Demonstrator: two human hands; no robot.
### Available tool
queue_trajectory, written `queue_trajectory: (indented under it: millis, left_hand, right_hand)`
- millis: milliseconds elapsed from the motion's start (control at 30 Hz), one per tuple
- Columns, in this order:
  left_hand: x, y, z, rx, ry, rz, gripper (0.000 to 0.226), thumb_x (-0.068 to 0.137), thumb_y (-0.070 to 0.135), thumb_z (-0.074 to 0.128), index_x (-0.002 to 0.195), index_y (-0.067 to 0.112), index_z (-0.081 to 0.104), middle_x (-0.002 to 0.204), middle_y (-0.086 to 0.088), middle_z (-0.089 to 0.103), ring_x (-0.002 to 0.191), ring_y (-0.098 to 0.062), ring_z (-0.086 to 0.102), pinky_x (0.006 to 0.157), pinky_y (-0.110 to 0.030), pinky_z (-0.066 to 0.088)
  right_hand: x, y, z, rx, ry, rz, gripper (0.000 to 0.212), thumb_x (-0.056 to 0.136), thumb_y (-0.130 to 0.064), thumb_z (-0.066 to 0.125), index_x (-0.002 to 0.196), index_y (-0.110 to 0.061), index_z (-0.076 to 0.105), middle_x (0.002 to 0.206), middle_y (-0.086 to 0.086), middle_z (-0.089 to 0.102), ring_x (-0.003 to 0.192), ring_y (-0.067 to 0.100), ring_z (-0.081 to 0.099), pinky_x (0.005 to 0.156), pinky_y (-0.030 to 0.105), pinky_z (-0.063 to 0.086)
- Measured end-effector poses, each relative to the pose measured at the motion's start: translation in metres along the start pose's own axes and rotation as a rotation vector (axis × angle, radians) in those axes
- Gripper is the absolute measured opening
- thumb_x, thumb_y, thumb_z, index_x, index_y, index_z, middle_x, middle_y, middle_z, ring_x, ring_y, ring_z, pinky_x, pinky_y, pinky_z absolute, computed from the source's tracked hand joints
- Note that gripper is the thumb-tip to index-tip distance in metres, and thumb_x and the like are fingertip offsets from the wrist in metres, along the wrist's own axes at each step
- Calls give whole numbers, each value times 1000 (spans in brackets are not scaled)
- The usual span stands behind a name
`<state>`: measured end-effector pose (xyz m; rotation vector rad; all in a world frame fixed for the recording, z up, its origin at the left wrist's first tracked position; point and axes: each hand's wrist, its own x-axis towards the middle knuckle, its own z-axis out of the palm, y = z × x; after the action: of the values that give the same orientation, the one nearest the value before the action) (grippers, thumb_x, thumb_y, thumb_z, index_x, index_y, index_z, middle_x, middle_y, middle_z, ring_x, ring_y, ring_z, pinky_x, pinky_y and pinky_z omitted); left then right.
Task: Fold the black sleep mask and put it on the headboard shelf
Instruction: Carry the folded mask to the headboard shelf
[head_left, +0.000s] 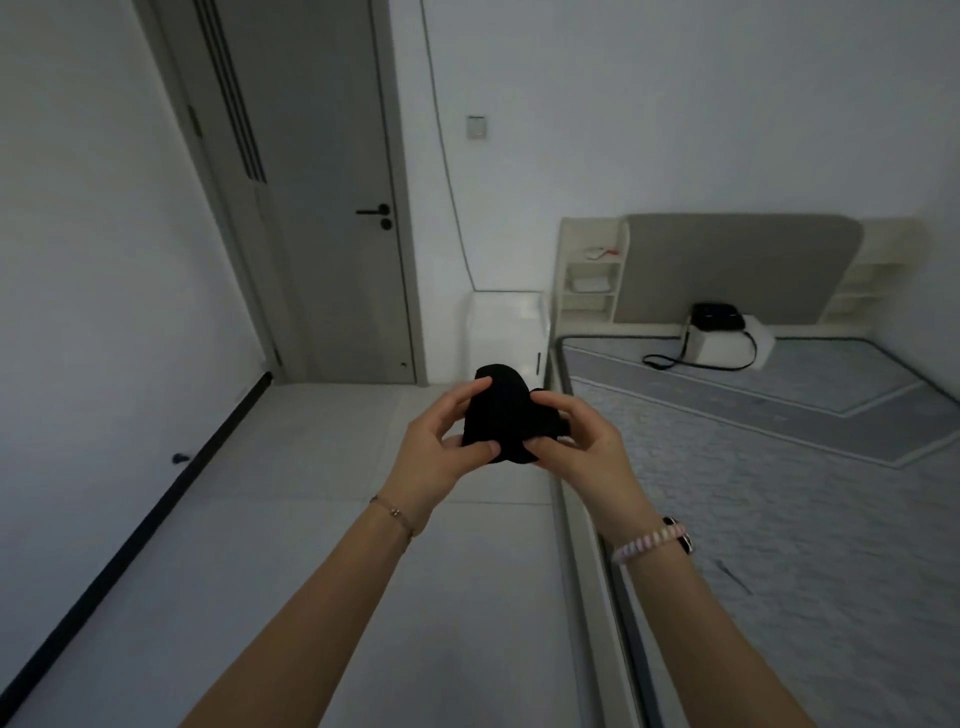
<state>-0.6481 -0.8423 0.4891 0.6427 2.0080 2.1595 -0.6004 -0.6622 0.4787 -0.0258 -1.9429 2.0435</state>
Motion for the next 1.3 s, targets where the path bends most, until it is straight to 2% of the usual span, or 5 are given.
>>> queue_trajectory:
  millis: [333,567,800,967,1300]
  left_hand:
    - [252,-64,6,20,-107,22,63,80,-12,71,132,22,62,130,10,63,131,-20,56,87,-27,59]
    - [421,-98,13,41,-155,42,62,81,-9,72,132,24,61,131,9,63,127,-14,58,93,-32,59]
    - [600,-153,28,28,-238,65,63,81,-11,71,132,25,61,130,13,64,125,1,57,88,-23,58]
    - [720,-182,46,25,-306,58,63,80,-11,72,132,23,62,133,13,64,126,2,56,97,-30,56]
    - [916,-261,97,36,-358,37,64,80,-15,70,137,11,57,137,3,60,118,14,55,88,-16,54]
  right_hand:
    - [227,45,-46,-9,94,-2,43,83,9,69,113,-21,68,112,10,70,104,24,70,79,31,61]
    - [380,68,-79,-41,155,-3,44,84,13,65,124,-5,62,111,4,67,90,-5,68,75,27,62]
    - [542,112,-120,-90,262,-9,44,82,9,69,120,-14,66,115,8,68,114,25,63,84,39,62]
    - [643,128,-148,5,339,32,41,84,13,65,116,-13,66,116,9,65,116,27,63,81,38,62]
    - [824,188,-230,31,376,76,40,85,11,66,109,-21,68,111,7,67,108,28,68,79,37,62]
